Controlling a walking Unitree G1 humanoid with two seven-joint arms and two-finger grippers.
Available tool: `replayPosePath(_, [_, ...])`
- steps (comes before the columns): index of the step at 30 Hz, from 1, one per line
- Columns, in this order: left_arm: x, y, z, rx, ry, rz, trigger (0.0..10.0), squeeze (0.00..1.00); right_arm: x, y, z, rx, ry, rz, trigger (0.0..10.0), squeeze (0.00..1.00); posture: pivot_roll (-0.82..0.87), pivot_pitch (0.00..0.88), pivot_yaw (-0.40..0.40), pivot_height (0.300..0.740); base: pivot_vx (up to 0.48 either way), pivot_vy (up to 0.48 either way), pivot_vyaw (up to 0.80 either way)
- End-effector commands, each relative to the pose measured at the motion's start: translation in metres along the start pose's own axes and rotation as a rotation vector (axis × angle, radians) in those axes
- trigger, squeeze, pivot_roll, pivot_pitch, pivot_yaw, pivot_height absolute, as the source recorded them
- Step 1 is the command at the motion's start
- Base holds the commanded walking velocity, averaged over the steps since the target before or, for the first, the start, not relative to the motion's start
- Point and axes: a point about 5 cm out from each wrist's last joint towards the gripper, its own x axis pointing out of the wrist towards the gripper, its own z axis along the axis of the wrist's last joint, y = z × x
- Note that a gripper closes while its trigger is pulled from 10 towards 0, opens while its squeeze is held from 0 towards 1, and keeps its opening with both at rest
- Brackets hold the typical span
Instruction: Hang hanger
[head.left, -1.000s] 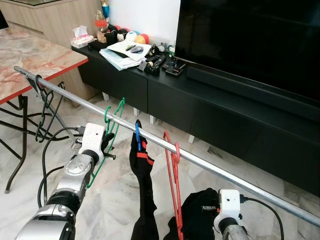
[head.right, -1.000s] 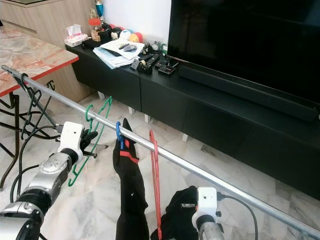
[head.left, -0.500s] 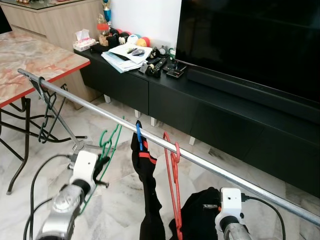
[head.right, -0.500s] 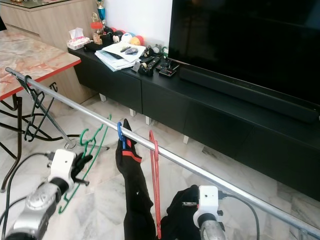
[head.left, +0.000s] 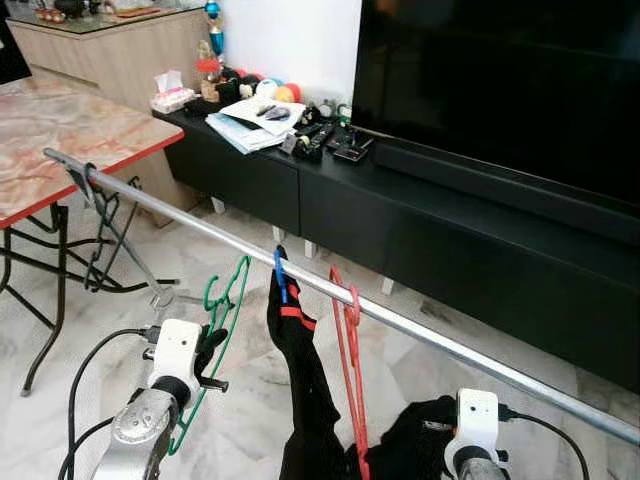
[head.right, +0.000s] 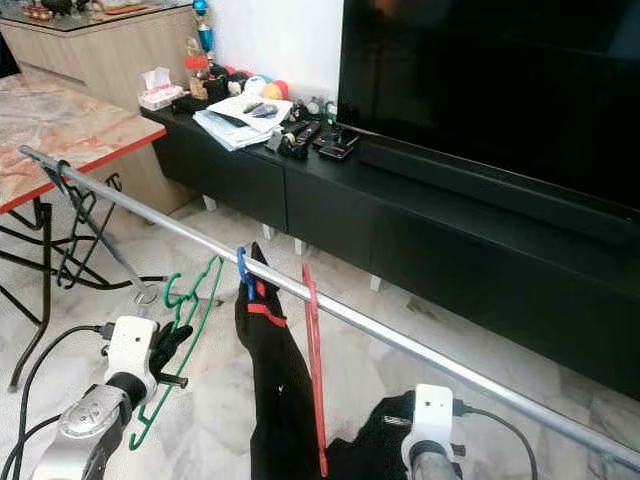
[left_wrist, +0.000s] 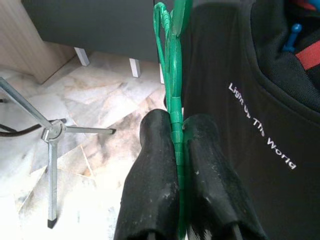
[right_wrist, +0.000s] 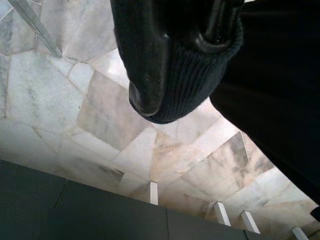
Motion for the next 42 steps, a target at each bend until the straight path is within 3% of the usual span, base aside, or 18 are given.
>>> replayPosePath(1, [-0.001,0.000,0.000,0.007,0.008,-0.001,10.0,0.00,0.000,0.000,-0.001,0.010,0.005,-0.003,10.0,0.00,0.07,0.000,0.024,0.740,0.000,0.270,0.00])
replayPosePath(25, [-0.001,0.000,0.000,0.007,0.008,-0.001,10.0,0.00,0.000,0.000,-0.001,0.010,0.005,-0.003,10.0,0.00,0.07,0.000,0.024,0.740,0.000,0.270,0.00])
replayPosePath(29, [-0.006,-0.001,0.004,-0.005,0.027,-0.005,10.0,0.00,0.002,-0.008,-0.005,0.048,0.072,-0.125,10.0,0.00,0.08,0.000,0.032,0.740,0.000,0.280,0.00])
replayPosePath(42, [-0.010,0.002,0.005,-0.006,0.038,0.006,10.0,0.00,0.003,-0.011,0.000,0.061,0.059,-0.169,10.0,0.00,0.08,0.000,0.031,0.740,0.000,0.282,-0.78])
